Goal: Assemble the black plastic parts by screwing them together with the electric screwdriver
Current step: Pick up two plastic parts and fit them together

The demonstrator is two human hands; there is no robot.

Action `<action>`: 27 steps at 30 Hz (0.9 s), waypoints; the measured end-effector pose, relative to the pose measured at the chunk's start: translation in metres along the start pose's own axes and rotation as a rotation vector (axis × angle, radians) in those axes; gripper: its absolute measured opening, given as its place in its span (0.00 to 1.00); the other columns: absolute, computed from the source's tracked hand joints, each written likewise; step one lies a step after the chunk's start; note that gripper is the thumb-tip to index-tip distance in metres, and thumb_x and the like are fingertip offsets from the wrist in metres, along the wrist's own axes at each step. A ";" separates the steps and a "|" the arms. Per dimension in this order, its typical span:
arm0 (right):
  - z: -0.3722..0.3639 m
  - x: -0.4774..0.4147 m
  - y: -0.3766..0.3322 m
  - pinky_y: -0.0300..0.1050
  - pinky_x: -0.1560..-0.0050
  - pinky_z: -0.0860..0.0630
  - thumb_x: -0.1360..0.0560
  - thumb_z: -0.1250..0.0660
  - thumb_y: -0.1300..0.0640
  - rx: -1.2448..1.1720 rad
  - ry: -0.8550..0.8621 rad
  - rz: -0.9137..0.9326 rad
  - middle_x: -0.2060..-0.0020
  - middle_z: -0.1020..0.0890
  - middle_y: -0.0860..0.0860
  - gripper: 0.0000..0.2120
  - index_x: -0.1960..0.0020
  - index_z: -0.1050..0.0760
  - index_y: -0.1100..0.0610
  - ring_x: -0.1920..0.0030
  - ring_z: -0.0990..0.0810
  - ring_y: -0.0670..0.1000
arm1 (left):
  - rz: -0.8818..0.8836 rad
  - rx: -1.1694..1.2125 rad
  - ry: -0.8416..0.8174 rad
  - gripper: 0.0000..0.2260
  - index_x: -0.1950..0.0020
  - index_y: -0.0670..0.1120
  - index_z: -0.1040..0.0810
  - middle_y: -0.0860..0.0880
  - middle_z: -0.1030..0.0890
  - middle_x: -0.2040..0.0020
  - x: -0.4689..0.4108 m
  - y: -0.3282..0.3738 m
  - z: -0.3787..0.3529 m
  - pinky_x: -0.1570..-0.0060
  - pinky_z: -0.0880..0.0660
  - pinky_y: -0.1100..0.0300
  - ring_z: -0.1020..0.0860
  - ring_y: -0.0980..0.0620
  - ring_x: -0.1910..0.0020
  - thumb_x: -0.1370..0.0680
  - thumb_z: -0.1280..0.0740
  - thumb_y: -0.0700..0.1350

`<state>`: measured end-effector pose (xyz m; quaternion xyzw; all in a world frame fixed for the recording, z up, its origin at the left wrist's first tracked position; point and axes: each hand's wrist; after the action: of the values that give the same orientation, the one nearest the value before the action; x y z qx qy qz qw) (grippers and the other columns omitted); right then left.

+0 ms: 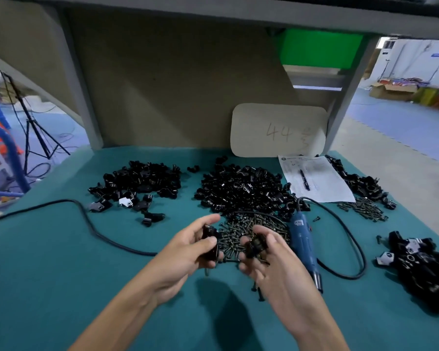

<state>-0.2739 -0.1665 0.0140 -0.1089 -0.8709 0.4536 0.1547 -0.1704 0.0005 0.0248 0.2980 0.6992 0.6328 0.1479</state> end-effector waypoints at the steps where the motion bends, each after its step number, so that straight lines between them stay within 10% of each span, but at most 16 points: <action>1: 0.000 0.001 -0.002 0.53 0.48 0.20 0.23 0.36 0.50 0.024 0.000 0.011 0.44 0.16 0.61 0.16 0.40 0.18 0.54 0.52 0.18 0.57 | 0.005 -0.013 -0.004 0.17 0.33 0.52 0.23 0.46 0.23 0.47 0.003 0.000 -0.003 0.61 0.24 0.63 0.19 0.54 0.58 0.18 0.36 0.36; 10: 0.018 -0.008 -0.016 0.48 0.45 0.17 0.23 0.35 0.51 -0.109 -0.079 -0.032 0.40 0.17 0.63 0.18 0.37 0.17 0.54 0.41 0.16 0.60 | -0.236 -0.391 0.022 0.12 0.45 0.61 0.21 0.54 0.15 0.46 -0.001 0.009 -0.025 0.59 0.24 0.69 0.16 0.59 0.52 0.23 0.26 0.46; 15: 0.025 -0.009 -0.016 0.40 0.60 0.20 0.23 0.33 0.56 0.007 -0.119 -0.020 0.44 0.14 0.58 0.14 0.41 0.15 0.52 0.58 0.17 0.50 | -0.322 -0.611 0.083 0.15 0.42 0.65 0.20 0.58 0.15 0.50 -0.006 0.007 -0.034 0.52 0.22 0.65 0.17 0.59 0.53 0.28 0.24 0.60; 22: 0.030 -0.008 -0.010 0.43 0.65 0.25 0.28 0.29 0.45 0.165 -0.052 0.001 0.58 0.18 0.54 0.19 0.37 0.20 0.41 0.64 0.22 0.50 | -0.440 -0.735 -0.003 0.18 0.36 0.57 0.18 0.64 0.19 0.40 -0.001 0.003 -0.041 0.39 0.26 0.67 0.21 0.60 0.38 0.27 0.26 0.52; 27: 0.014 -0.012 0.004 0.41 0.70 0.24 0.19 0.32 0.54 0.044 0.186 -0.001 0.60 0.16 0.55 0.08 0.51 0.17 0.55 0.66 0.20 0.50 | -0.529 -0.845 0.047 0.18 0.37 0.55 0.17 0.63 0.20 0.41 0.005 -0.010 -0.043 0.41 0.28 0.69 0.22 0.60 0.39 0.27 0.24 0.50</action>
<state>-0.2678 -0.1790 0.0013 -0.1467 -0.8426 0.4605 0.2378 -0.2016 -0.0315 0.0227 0.0100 0.4365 0.8081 0.3955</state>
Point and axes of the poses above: each hand's wrist, its own x-axis away from the middle knuckle, its own z-axis out of the back of the hand, y = z × x
